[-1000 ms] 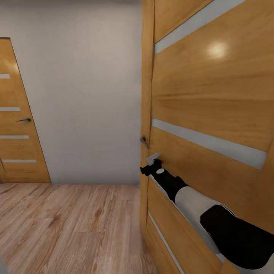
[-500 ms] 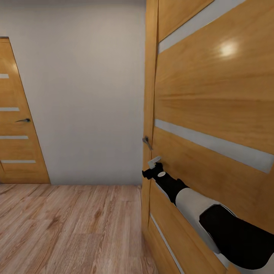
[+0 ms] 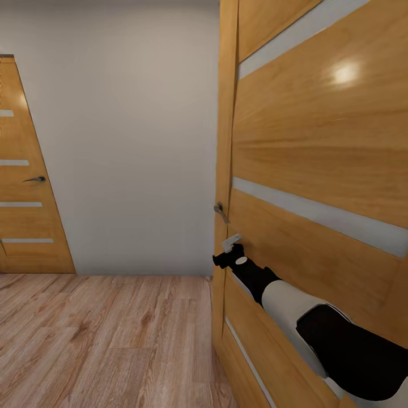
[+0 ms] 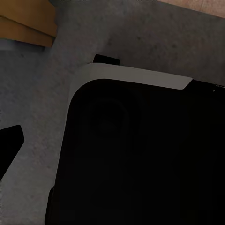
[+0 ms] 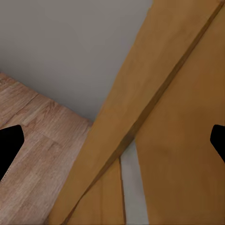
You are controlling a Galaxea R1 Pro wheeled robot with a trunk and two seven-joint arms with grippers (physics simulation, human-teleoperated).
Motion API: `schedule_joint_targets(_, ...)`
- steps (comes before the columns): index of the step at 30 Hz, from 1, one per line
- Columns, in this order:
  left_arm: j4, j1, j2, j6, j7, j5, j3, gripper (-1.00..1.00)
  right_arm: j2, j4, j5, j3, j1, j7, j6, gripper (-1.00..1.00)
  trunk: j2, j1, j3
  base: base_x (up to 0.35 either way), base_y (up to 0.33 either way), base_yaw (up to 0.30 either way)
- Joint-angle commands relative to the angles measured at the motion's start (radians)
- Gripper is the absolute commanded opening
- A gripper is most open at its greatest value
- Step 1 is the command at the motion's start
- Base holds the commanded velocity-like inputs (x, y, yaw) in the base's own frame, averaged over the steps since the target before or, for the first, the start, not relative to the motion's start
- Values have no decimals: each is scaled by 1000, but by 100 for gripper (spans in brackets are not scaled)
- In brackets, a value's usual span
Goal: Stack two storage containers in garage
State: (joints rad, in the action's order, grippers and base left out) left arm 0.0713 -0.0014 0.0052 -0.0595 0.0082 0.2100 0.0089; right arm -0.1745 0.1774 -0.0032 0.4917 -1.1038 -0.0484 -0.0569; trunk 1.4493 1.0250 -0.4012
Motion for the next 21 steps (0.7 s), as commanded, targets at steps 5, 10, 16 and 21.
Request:
schedule_joint_targets(5, 1, 0, -1, -2, 1, 5, 0, 100, 0, 1, 0, 7, -1, -5, -5, 100, 1, 0, -1, 0, 150, 0)
schedule_joint_targets(10, 1, 0, -1, -2, 1, 5, 0, 100, 0, 1, 1, 7, -1, -5, 0, 100, 1, 0, -1, 0, 32, 0)
schedule_joint_targets(16, 1, 0, -1, -2, 1, 5, 0, 100, 0, 1, 0, 7, -1, -5, 3, 100, 1, 0, -1, 0, 6, 0)
schedule_joint_targets(21, 1, 0, -1, -2, 1, 5, 0, 100, 0, 0, -2, 7, -1, -7, 3, 100, 1, 0, -1, 0, 1, 0)
